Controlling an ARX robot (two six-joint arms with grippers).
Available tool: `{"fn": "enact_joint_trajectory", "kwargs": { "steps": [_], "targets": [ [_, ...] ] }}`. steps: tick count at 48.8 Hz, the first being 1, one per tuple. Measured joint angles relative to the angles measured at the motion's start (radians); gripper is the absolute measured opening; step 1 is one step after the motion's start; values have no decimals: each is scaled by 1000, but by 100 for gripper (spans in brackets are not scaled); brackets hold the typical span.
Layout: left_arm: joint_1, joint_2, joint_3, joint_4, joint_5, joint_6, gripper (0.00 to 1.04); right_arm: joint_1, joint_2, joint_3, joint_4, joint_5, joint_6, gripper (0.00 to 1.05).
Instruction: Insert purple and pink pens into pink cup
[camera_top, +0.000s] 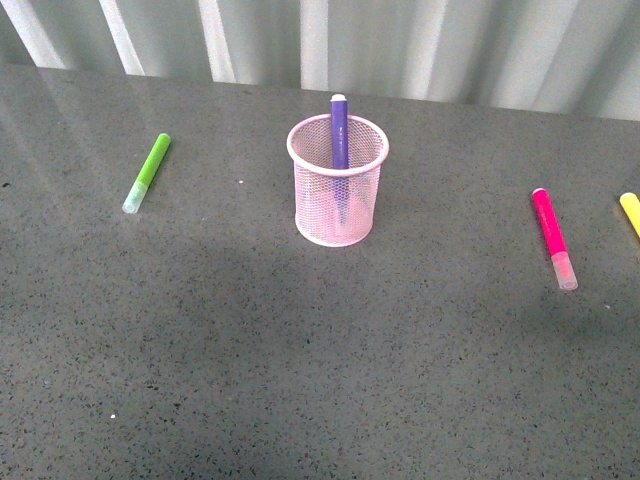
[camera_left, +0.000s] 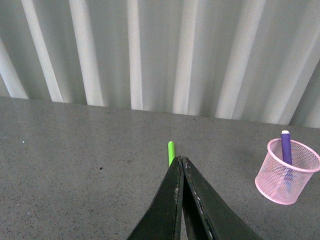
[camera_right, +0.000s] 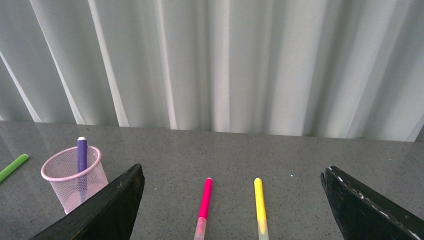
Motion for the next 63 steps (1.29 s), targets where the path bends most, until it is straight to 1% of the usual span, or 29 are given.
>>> {"fn": "enact_joint_trajectory", "kwargs": {
  "steps": [15, 16, 18, 20, 32, 33, 38, 41, 53, 54, 57, 60, 63],
  "targets": [
    [0, -75, 0, -76, 0, 0, 4, 0, 0, 0, 0, 0, 0, 98],
    [0, -97, 0, -98, 0, 0, 4, 0, 0, 0, 0, 0, 0, 98],
    [0, -178, 0, -214, 3, 0, 4, 0, 0, 0, 0, 0, 0, 98],
    [0, -224, 0, -244, 2, 0, 4, 0, 0, 0, 0, 0, 0, 98],
    [0, -243, 0, -251, 3, 0, 4, 0, 0, 0, 0, 0, 0, 98],
    [0, -243, 0, -251, 3, -1, 5, 0, 0, 0, 0, 0, 0, 98],
    [0, -243, 0, -251, 3, 0, 30, 0, 0, 0, 0, 0, 0, 98],
    [0, -243, 0, -251, 3, 0, 41, 0, 0, 0, 0, 0, 0, 98],
    [0, -243, 0, -251, 3, 0, 79, 0, 0, 0, 0, 0, 0, 98],
    [0, -243, 0, -251, 3, 0, 82, 0, 5, 2, -6, 7, 2, 98],
    [0, -243, 0, -251, 3, 0, 93, -3, 118, 65, -135, 42, 52, 98],
    [0, -243, 0, -251, 3, 2, 100, -24, 305, 118, -124, 29, 76, 98],
    [0, -245, 0, -251, 3, 3, 97, -46, 544, 187, -17, 31, 81, 98]
  ]
}}
